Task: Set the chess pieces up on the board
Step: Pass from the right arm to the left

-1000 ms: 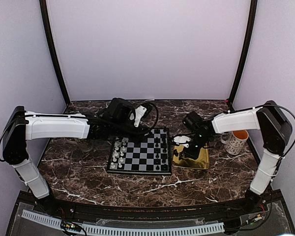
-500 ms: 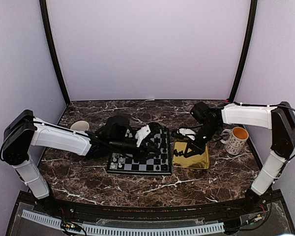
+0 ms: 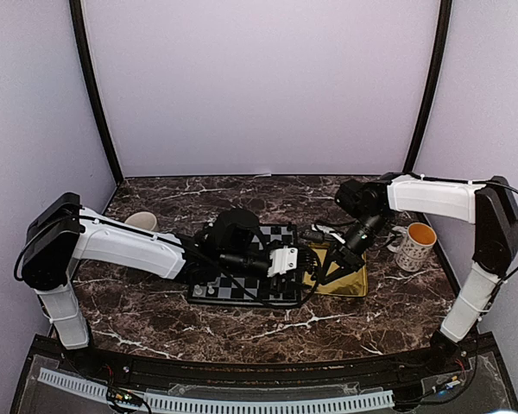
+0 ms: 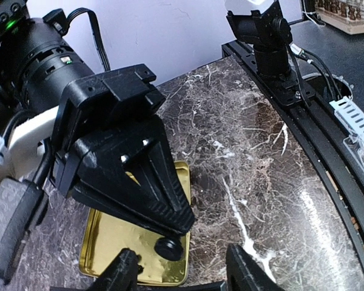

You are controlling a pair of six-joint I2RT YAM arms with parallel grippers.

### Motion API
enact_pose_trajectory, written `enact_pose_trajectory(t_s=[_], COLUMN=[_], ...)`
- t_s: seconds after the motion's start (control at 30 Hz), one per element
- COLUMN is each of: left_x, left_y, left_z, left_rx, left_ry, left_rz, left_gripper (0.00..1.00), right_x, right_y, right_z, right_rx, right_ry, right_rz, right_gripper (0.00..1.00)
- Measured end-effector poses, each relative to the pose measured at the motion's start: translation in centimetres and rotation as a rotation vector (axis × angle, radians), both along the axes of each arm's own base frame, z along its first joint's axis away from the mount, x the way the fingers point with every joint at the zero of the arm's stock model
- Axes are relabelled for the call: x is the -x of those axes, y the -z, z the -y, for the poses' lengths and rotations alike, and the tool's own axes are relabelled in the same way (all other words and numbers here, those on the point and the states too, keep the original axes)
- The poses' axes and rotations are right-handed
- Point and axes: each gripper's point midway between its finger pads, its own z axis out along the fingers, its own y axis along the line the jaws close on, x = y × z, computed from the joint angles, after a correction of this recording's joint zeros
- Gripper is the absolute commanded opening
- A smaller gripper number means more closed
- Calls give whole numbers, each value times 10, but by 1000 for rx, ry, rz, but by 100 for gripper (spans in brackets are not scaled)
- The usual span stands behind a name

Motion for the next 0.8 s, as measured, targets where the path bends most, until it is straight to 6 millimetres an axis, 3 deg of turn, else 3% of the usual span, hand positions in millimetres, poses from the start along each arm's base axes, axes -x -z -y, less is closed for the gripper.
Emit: enact_pose_trajectory(t_s=[0.4,0.8], left_x=[0,-5], left_y=[27,32], left_z=[13,15], left_rx=[-114,-130], left_ry=[11,-20], left_rz=[178,204], left_gripper=[43,36], right_x=[10,11], right_y=[0,2], right_z=[-2,-3], right_rx=[-20,-20], right_ry=[-13,-12], right_rz=[-85,-101], right_gripper=[10,11])
